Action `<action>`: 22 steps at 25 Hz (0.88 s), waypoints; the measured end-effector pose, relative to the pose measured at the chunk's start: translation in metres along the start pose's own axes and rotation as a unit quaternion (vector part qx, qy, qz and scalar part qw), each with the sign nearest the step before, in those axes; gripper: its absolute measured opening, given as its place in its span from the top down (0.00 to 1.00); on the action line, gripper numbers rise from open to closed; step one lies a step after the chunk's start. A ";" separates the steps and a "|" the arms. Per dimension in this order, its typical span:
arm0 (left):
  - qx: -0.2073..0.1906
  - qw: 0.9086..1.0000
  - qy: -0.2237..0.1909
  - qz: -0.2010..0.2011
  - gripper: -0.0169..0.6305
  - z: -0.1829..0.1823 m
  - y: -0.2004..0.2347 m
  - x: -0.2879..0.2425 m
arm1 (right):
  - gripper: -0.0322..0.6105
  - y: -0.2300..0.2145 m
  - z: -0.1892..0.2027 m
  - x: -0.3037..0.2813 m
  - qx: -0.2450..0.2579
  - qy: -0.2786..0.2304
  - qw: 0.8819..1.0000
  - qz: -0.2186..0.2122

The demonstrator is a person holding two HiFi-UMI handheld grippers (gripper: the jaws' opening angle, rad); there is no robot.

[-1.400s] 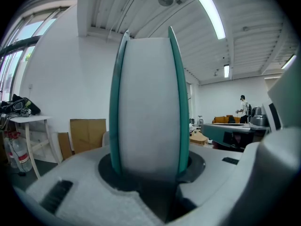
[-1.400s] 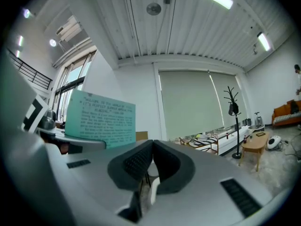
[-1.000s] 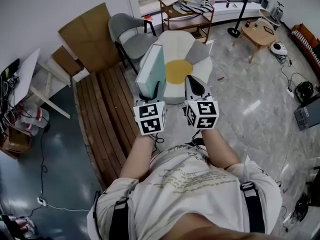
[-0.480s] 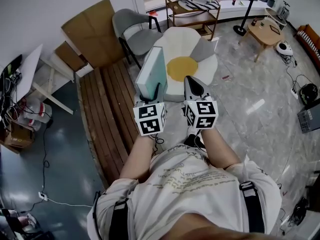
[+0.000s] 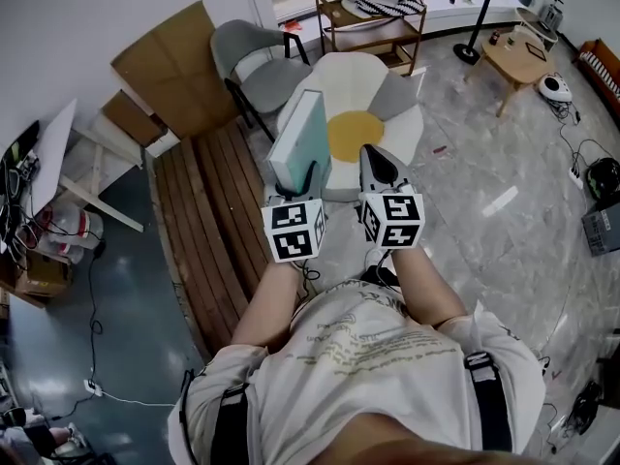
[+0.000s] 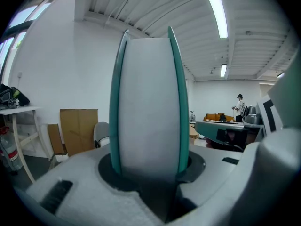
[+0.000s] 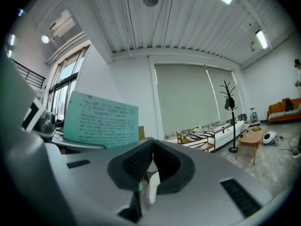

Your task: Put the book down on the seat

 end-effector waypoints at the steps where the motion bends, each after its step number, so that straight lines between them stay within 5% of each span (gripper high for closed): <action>1: -0.003 1.000 0.001 0.001 0.72 -0.002 -0.003 -0.007 | 0.91 -0.007 -0.001 -0.004 -0.002 -0.001 1.000 0.002; 22: 0.006 0.998 0.002 -0.070 0.72 -0.050 -0.026 -0.135 | 0.91 -0.110 -0.037 -0.119 -0.008 -0.003 0.997 -0.075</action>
Point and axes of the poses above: the fingertips, and each gripper's own axes: x backward along the fingers, y to its left, z out of its underside, the point moved 8 cm from there along x, backward along the fingers, and after that the axes turned 5 degrees about -x, right-handed, at the moved point
